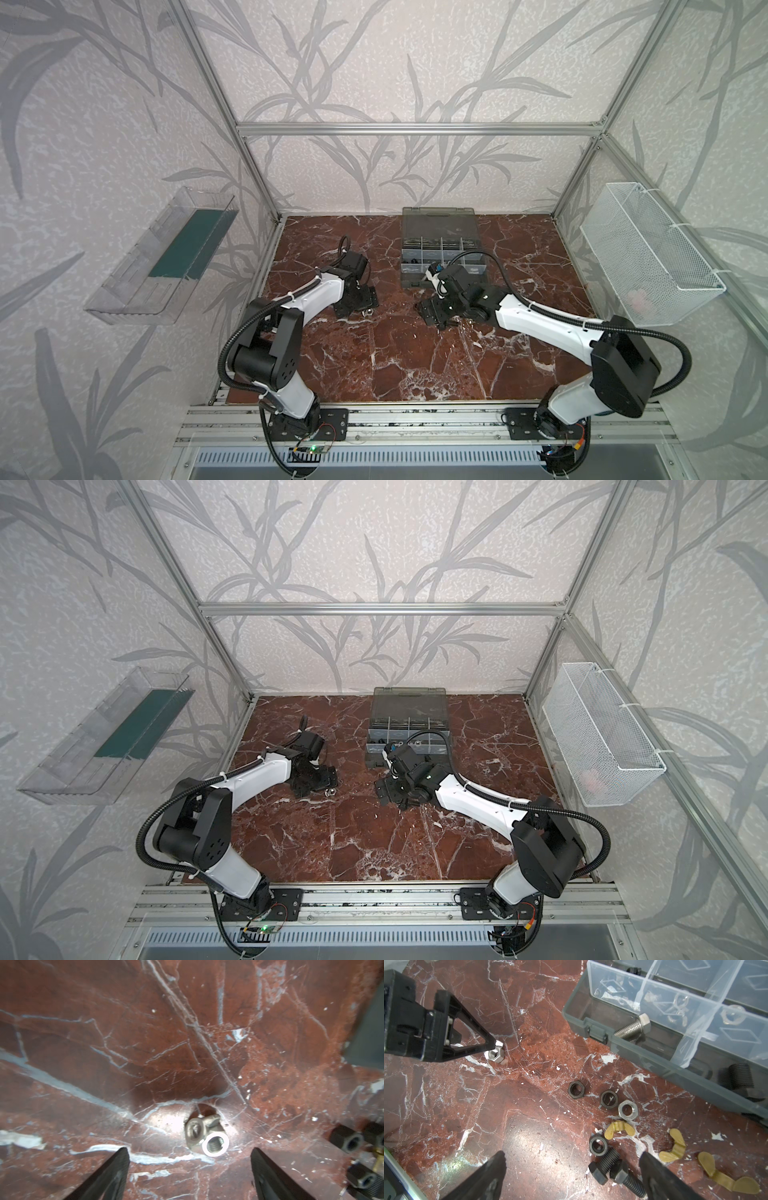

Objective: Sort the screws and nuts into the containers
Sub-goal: 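Move the left gripper over a silver wing nut while the right gripper draws back, then lower the left gripper and close it on the silver wing nut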

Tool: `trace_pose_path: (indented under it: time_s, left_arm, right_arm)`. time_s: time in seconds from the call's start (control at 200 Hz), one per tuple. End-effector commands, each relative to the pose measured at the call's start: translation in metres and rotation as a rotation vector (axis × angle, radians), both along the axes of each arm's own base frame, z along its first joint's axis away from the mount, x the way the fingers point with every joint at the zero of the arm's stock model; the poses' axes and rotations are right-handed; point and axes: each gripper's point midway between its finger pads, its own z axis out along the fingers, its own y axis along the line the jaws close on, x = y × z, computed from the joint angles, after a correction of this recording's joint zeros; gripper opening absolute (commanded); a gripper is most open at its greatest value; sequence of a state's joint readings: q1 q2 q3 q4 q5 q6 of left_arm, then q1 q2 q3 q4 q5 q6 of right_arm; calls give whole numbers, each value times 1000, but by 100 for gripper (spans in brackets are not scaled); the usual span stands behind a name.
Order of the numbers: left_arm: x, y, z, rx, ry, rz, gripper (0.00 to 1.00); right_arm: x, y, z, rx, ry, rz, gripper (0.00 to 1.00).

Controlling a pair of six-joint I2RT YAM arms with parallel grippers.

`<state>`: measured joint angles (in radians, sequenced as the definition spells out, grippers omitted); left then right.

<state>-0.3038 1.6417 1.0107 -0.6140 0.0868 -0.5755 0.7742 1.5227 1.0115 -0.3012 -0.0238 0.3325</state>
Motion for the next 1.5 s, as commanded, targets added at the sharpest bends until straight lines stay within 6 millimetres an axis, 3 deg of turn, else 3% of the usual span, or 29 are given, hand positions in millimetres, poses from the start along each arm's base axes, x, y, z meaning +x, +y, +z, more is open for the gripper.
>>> trace_pose_path:
  time_s: [0.0,0.355,0.57,0.835,1.175,1.495]
  left_arm:
    - [-9,14,3,74,12,-6,83]
    - [1,12,-11,86,33,-20,65]
    - [0,8,-19,80,44,-27,63]
    - [4,15,-19,118,38,-18,57]
    - [10,17,-23,143,39,-19,40]
    - [11,17,-16,137,8,-15,32]
  right_arm:
    - [-1,2,7,28,-12,-7,99]
    - [-1,0,9,19,-18,-8,99]
    - [-1,0,6,15,-12,-7,99]
    - [1,2,5,17,-10,-5,99]
    - [-1,-1,1,6,-6,-7,99]
    - [0,2,0,13,3,-3,99]
